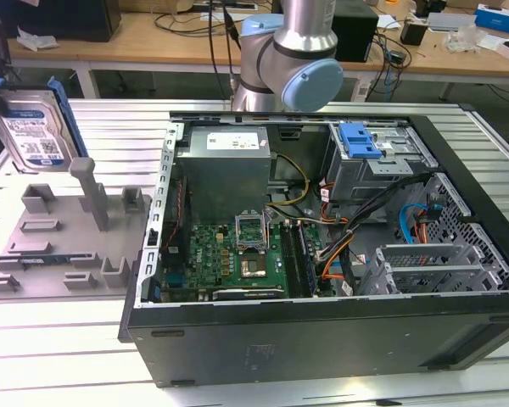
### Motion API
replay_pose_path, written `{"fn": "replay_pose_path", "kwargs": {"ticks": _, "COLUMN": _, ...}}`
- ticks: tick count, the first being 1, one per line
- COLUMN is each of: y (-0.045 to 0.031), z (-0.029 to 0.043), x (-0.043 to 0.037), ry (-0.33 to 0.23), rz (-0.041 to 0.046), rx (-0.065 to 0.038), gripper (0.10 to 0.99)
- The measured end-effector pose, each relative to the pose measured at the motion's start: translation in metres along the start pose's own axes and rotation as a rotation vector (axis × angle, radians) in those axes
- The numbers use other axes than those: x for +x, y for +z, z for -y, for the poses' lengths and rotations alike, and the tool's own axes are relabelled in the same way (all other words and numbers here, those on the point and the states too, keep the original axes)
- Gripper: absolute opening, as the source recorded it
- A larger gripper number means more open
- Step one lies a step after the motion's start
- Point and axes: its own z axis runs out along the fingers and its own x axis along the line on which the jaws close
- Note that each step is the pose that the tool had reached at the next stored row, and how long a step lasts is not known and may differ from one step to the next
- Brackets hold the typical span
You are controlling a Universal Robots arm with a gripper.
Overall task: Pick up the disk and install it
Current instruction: 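Pick up the disk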
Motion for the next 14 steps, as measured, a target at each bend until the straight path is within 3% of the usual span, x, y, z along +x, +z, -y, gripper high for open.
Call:
{"fn": "replay_pose_path", "kwargs": {"ticks": 4, "y": -0.0124, "z": 0.0003, "x": 0.0, "ry": 0.0, "rz": 0.0021, "rx": 0.0, "gripper": 0.369}}
{"fn": "replay_pose_path", "kwargs": {"ticks": 10, "y": -0.0369, "z": 0.0002, "x": 0.0, "ry": 0.0, "rz": 0.0033, "rx": 0.0, "gripper": 0.369}}
{"fn": "replay_pose_path", "kwargs": {"ticks": 14, "y": -0.0694, "z": 0.0, "x": 0.0, "ry": 0.0, "rz": 0.005, "rx": 0.0, "gripper": 0.369}}
